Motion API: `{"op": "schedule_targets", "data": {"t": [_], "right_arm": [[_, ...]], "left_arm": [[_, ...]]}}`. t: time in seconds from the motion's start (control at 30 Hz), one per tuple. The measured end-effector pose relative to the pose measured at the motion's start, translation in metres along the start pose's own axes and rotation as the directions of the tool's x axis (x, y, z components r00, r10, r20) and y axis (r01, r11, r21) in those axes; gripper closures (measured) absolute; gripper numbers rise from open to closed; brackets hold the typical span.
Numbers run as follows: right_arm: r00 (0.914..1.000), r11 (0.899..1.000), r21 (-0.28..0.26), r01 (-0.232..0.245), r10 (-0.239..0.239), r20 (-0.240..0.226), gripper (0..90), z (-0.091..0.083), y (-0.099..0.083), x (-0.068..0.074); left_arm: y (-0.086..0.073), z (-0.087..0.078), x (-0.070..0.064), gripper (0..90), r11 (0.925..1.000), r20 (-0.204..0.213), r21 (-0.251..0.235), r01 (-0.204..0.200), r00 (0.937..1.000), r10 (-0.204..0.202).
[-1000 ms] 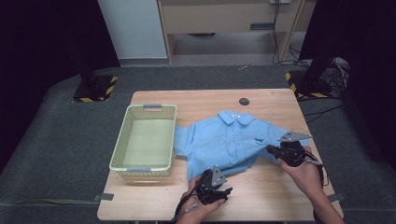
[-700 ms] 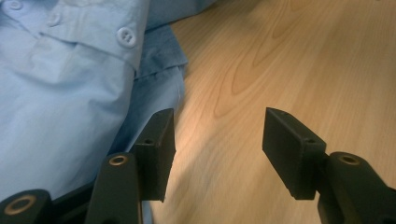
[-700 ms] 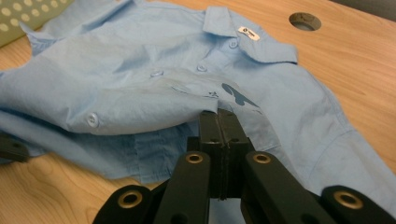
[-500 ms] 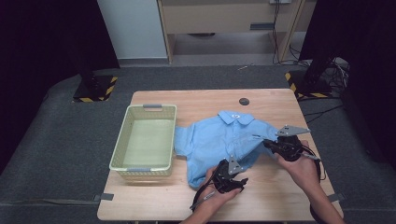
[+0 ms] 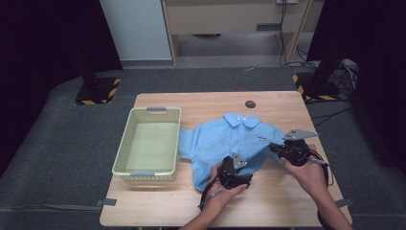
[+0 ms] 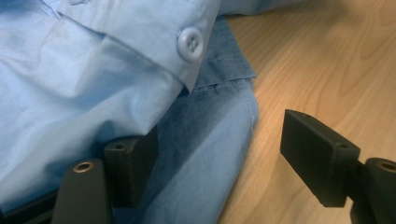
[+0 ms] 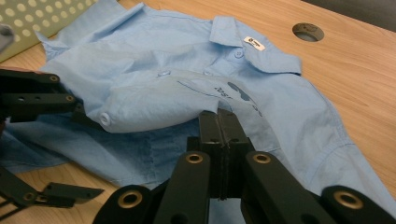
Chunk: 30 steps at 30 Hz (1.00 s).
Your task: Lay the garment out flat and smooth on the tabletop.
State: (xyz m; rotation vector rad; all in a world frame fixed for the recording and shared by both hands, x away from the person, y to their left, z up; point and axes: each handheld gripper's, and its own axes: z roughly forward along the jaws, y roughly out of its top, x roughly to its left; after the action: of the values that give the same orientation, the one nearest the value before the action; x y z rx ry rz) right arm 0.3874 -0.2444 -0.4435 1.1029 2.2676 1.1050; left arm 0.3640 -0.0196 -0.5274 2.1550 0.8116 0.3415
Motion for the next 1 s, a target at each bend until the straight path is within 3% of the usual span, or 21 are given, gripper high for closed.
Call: {"op": "schedule_targets", "data": {"t": [0.27,0.37,0.6,0.7,0.87,1.0], "right_arm": [[1.0000,1.000,0.000,0.004,-0.004,-0.007,90.0,0.000,0.001,0.003],[1.0000,1.000,0.000,0.004,-0.004,-0.008,90.0,0.001,0.000,0.003],[1.0000,1.000,0.002,-0.002,0.002,-0.008,90.0,-0.001,-0.002,0.001],[1.0000,1.000,0.001,-0.002,0.002,-0.008,90.0,-0.001,-0.002,0.001],[1.0000,1.000,0.001,-0.007,0.007,-0.004,90.0,0.001,-0.003,-0.001],[0.9999,1.000,0.004,-0.011,0.011,0.004,90.0,0.002,-0.005,-0.003]], "left_arm": [[0.001,0.014,-0.005,24.6,0.9981,-0.049,0.039,-0.047,0.9976,0.049],[0.002,0.016,-0.005,27.5,0.9985,-0.047,0.041,-0.037,0.9981,0.039],[0.006,0.017,0.003,47.8,0.9991,-0.048,0.042,-0.007,0.9988,0.009],[0.008,0.016,0.002,61.0,0.9965,-0.073,0.053,-0.065,0.9950,0.068],[0.008,0.016,0.004,85.4,0.9945,-0.074,0.059,-0.087,0.9931,0.091],[0.008,0.009,0.006,88.9,0.9953,-0.042,0.055,-0.080,0.9957,0.083]]}}
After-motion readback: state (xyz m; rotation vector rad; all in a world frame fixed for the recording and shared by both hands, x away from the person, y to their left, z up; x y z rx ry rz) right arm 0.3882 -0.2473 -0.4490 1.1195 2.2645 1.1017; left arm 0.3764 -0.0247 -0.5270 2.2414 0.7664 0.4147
